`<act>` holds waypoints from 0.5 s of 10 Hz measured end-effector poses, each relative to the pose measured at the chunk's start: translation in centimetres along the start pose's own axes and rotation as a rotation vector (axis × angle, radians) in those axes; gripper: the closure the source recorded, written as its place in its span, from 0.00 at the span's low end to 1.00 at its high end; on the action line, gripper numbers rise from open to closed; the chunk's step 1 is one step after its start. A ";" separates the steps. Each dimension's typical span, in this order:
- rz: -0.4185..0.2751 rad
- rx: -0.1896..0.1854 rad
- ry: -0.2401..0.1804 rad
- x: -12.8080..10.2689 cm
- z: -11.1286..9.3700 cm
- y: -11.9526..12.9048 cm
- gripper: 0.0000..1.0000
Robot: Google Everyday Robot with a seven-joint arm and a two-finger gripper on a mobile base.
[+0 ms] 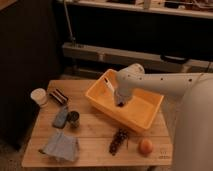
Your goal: Place brush in table surface
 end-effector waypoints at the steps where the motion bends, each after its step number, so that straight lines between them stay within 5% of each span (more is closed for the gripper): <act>1: -0.005 -0.007 -0.018 -0.1 -1.9 0.6 1.00; 5: -0.044 -0.025 -0.041 2.4 -9.2 2.4 1.00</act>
